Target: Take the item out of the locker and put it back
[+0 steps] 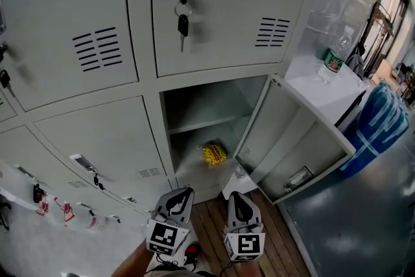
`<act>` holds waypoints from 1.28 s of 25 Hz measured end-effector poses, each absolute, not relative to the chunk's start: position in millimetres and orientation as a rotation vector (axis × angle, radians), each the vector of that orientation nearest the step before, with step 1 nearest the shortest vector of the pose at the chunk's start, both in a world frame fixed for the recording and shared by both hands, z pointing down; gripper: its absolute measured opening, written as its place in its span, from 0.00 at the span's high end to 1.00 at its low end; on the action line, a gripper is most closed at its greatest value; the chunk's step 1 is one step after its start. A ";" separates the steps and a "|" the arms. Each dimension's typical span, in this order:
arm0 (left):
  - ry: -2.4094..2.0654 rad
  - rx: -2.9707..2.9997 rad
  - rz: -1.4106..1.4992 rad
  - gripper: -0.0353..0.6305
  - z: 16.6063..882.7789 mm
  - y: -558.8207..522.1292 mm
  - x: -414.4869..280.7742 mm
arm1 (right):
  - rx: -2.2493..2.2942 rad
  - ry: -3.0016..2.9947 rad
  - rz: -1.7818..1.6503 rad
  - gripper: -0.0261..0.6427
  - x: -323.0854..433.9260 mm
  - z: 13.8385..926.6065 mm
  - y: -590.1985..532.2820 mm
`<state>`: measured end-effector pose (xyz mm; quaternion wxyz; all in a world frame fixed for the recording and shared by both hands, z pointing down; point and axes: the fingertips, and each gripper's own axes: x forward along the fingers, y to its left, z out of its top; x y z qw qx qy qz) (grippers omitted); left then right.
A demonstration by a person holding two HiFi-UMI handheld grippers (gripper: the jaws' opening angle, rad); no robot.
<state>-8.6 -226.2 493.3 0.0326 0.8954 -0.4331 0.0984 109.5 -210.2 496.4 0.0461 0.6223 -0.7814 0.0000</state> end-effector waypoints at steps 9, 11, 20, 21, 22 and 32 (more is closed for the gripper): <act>-1.313 2.694 0.365 0.91 531.6 -271.3 -4.6 | 1.776 -2.322 -0.020 0.94 106.1 542.0 -272.0; -1.305 2.687 0.373 0.91 536.9 -275.4 -3.3 | 1.729 -2.293 -0.061 0.93 104.9 551.0 -282.6; -1.300 2.661 0.391 0.91 547.6 -285.0 -5.9 | 1.429 -2.114 -0.318 0.67 91.1 581.3 -319.4; -1.299 2.659 0.391 0.91 548.0 -284.7 -6.0 | 1.387 -2.090 -0.353 0.65 88.3 585.1 -322.1; -1.299 2.657 0.391 0.91 548.5 -284.4 -6.2 | 1.346 -2.063 -0.388 0.63 85.7 589.1 -324.6; -1.318 2.637 0.400 0.91 550.3 -285.7 -17.7 | 1.074 -1.810 -0.569 0.49 79.7 624.7 -354.9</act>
